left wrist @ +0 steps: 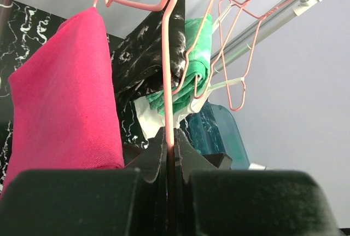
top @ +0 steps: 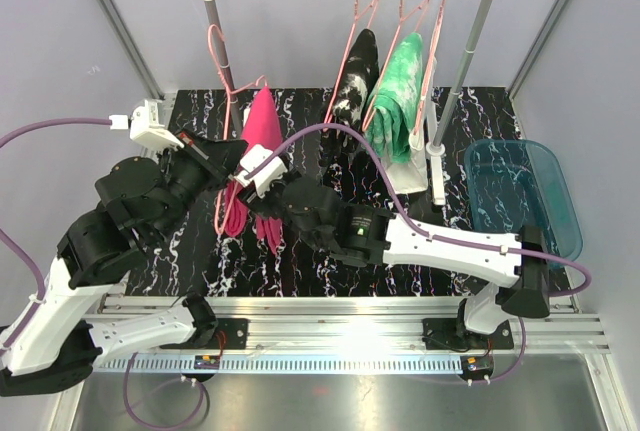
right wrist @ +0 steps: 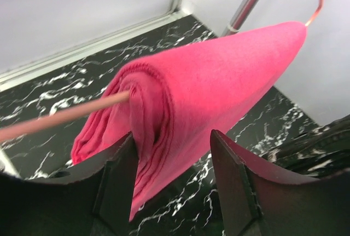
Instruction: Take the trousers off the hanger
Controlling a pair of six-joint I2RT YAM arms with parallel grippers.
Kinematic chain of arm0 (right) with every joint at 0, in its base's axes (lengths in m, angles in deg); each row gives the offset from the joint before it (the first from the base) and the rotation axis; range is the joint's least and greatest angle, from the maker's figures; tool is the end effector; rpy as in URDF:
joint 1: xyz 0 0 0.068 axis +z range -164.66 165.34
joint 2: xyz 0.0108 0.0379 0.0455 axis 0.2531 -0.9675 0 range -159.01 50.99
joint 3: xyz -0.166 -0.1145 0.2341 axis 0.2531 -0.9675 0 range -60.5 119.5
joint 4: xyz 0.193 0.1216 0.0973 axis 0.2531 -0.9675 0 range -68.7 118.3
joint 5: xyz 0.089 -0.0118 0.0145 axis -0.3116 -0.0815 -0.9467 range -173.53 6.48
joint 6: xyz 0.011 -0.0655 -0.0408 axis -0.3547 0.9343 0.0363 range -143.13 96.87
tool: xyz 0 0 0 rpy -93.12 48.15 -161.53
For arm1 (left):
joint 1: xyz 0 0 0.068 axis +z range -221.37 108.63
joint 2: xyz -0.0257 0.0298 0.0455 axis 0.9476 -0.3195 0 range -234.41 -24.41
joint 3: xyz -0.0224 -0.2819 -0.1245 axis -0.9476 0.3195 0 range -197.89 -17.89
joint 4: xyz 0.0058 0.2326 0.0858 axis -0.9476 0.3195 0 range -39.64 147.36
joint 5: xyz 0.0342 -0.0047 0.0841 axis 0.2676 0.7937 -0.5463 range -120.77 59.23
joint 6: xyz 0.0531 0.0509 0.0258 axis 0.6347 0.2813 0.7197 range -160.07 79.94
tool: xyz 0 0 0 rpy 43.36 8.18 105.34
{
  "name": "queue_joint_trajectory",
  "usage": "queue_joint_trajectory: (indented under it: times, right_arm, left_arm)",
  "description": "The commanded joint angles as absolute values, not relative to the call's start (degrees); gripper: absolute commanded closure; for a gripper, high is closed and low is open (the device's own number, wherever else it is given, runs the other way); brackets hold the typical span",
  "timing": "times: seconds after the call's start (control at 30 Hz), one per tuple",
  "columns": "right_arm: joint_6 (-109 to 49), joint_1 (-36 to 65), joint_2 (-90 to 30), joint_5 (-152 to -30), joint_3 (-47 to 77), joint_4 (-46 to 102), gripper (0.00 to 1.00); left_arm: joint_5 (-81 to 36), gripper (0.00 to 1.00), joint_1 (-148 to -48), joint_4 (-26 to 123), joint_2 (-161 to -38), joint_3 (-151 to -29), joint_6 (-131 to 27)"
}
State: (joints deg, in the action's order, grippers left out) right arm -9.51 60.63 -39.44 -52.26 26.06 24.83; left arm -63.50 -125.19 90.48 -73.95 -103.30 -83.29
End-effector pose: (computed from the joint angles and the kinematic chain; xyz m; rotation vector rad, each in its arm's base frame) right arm 0.1315 0.3649 0.4423 -0.8620 1.4559 0.3459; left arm 0.0915 -0.0642 0.5168 -0.2935 1.6729 -0.8214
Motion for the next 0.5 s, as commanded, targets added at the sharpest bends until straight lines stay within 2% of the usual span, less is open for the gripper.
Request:
queue_joint_trajectory:
  times: [0.0, 0.13, 0.17, 0.23, 0.27, 0.33, 0.37, 0.47]
  right_arm:
    - [-5.9, 59.9, -41.1, -47.5, 28.9, 32.6, 0.38]
    - [-3.2, 59.7, -41.9, -48.5, 29.1, 36.1, 0.47]
    - [-2.0, 59.7, -41.8, -48.9, 29.2, 36.7, 0.56]
    - [-1.1, 59.6, -42.0, -49.5, 29.8, 36.8, 0.63]
    - [-0.2, 59.6, -42.0, -49.9, 30.0, 36.7, 0.73]
    - [0.3, 59.6, -41.6, -50.7, 30.5, 36.5, 0.84]
    - [0.5, 59.6, -41.3, -51.6, 30.5, 36.0, 1.0]
    - [-0.4, 59.6, -39.6, -52.3, 30.6, 35.3, 1.0]
  left_arm:
    - [-61.8, 1.0, -125.4, 77.4, -72.1, -105.5, -84.3]
    - [-60.9, 1.0, -125.4, 78.0, -71.7, -105.2, -84.7]
    - [-60.9, 1.0, -125.4, 78.1, -71.5, -105.2, -84.8]
    - [-60.9, 1.0, -125.4, 78.4, -71.4, -105.2, -84.6]
    - [-61.0, 1.0, -125.4, 78.7, -71.3, -105.1, -84.5]
    - [-61.4, 1.0, -125.4, 78.9, -71.1, -105.1, -84.0]
    - [-62.1, 1.0, -125.4, 79.2, -71.1, -105.2, -83.8]
    - [-63.5, 1.0, -125.4, 80.4, -71.2, -105.0, -82.8]
